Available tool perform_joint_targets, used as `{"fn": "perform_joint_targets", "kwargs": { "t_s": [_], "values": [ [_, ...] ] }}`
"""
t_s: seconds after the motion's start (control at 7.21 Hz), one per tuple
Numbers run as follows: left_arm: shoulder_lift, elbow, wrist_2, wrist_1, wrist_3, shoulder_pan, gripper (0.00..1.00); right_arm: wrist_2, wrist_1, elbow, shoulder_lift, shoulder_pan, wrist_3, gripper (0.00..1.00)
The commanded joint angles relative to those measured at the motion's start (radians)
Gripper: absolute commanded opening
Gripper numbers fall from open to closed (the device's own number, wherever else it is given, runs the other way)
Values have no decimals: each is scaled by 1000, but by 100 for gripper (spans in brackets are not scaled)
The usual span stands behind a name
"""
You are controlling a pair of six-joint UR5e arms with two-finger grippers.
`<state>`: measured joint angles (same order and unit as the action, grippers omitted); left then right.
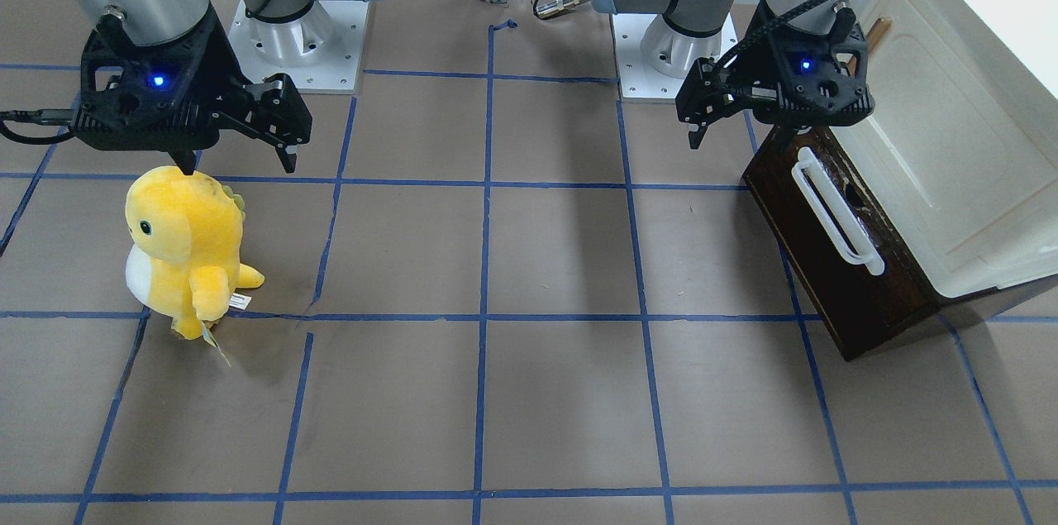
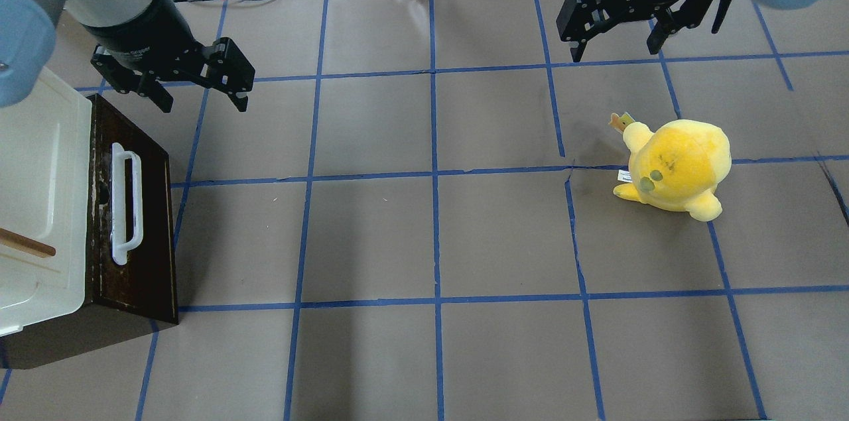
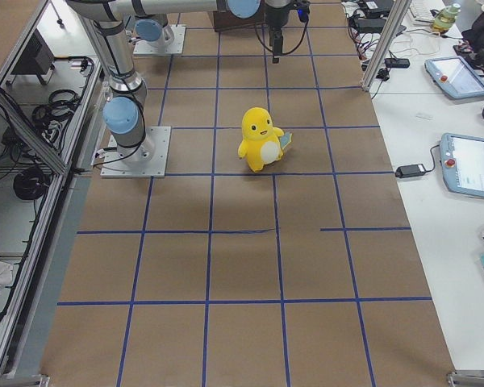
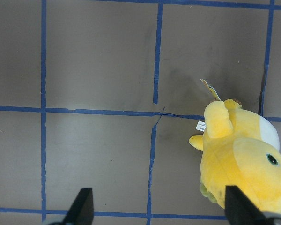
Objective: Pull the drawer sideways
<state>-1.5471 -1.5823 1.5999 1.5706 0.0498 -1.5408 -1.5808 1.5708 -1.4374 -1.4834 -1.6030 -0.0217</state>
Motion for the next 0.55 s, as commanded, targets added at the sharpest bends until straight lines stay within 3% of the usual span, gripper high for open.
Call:
{"fn": "perform_joint_targets", "kwargs": {
  "t_s": [0.0,0.42],
  "values": [
    [-1,-5,-4,-6,-1,2,100,-1,0,0,0,0,-1,100],
    [-5,8,-8,-7,1,5,100,1,0,0,0,0,0,100]
  ]
}}
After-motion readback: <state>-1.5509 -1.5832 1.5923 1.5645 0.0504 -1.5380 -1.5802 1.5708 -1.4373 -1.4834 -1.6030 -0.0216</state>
